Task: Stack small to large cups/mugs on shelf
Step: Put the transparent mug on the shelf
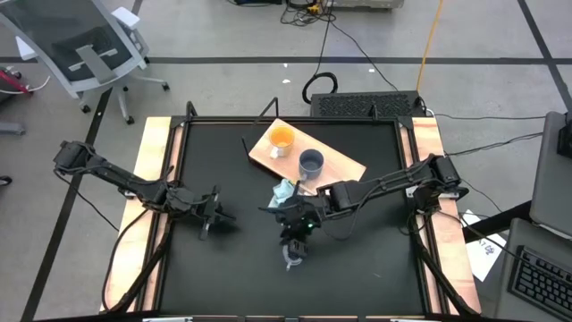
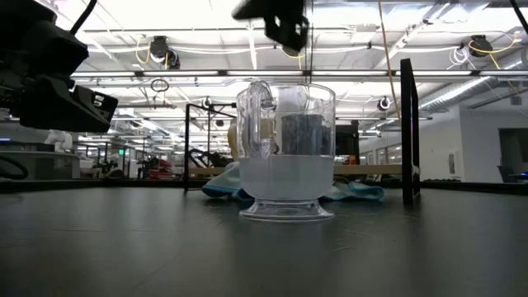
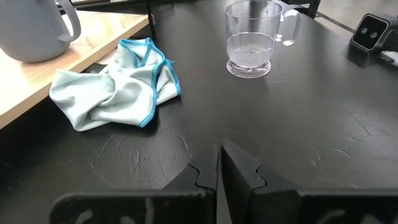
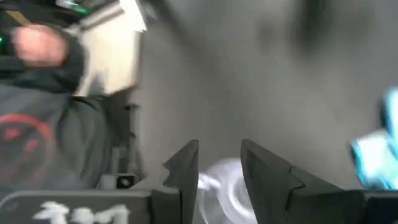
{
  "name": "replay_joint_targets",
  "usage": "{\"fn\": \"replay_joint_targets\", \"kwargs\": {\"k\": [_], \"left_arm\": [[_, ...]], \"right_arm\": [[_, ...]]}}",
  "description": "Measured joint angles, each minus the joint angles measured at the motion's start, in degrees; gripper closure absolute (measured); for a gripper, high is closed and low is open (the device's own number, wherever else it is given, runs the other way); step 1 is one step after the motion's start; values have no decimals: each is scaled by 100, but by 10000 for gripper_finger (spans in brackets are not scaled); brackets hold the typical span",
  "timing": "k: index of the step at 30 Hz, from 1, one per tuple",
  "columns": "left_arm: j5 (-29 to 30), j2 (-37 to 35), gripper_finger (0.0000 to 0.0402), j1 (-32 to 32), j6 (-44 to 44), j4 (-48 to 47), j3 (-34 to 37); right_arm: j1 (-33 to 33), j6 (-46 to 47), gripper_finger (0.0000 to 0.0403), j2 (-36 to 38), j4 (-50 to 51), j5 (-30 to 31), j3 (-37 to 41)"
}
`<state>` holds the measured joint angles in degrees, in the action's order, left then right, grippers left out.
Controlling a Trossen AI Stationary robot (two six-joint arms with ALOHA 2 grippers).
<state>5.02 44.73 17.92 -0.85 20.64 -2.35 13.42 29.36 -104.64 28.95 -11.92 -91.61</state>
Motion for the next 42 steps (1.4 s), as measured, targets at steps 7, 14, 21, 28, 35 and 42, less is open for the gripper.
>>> {"fn": "replay_joint_targets", "kwargs": {"k": [7, 14, 21, 28, 35, 42], "left_arm": [[-2, 0, 380, 1, -17, -134, 0], [-4, 0, 380, 1, -38, -168, 0], [-7, 0, 380, 1, -38, -166, 0], [-28, 0, 380, 1, 10, -164, 0], [-26, 0, 380, 0, -16, -157, 0], [-25, 0, 380, 1, 50, -153, 0]], "right_arm": [[137, -479, 293, 2, -717, -38, 0], [217, -394, 293, 2, -986, -36, 0], [529, -677, 293, -4, -1374, -66, 319], [535, 605, 293, 11, -952, -342, 308], [733, 859, 293, 6, 327, 93, -32], [704, 769, 293, 9, 1818, 861, -389]]}}
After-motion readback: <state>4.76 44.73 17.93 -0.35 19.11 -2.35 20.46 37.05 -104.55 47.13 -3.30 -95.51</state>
